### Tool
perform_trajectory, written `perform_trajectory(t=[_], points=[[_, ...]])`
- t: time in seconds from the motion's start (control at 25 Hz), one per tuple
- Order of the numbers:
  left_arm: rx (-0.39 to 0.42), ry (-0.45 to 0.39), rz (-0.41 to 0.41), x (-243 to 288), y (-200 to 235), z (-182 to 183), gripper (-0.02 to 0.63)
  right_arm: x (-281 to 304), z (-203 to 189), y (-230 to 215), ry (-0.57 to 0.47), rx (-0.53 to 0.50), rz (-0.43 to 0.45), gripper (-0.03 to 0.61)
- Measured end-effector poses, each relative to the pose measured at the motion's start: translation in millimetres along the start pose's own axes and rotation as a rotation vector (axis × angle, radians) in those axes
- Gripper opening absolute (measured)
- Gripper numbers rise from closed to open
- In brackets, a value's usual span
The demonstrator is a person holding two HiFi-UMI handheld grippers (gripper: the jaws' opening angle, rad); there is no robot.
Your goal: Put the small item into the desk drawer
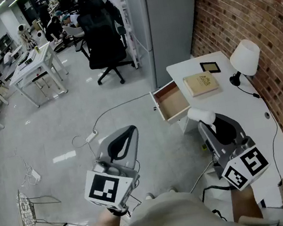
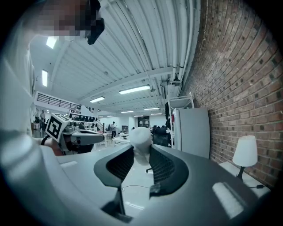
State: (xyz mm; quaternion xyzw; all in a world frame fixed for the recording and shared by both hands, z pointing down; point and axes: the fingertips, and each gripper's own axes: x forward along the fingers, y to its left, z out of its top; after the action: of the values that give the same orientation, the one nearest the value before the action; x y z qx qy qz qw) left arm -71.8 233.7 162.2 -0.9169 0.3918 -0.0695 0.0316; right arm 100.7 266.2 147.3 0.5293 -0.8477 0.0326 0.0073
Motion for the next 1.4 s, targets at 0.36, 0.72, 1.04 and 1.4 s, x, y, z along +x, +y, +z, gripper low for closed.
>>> perform_trajectory(t=[0.36, 0.72, 1.04, 1.4], points=[[0.002, -0.010, 0.008, 17, -6, 10, 0.002, -2, 2, -11, -0.019, 0.049, 0.037, 0.114], [0.001, 0.009, 0.034, 30, -20, 6, 0.002, -11, -5, -35, -0.024, 0.065, 0.041, 0.114], [-0.034, 0.004, 0.043, 38, -28, 3, 0.003, -8, -12, -46, -0.018, 0.059, 0.062, 0.114], [-0.050, -0.003, 0.039, 61, -6, -14, 0.002, 26, -28, -64, 0.007, 0.038, 0.041, 0.114]])
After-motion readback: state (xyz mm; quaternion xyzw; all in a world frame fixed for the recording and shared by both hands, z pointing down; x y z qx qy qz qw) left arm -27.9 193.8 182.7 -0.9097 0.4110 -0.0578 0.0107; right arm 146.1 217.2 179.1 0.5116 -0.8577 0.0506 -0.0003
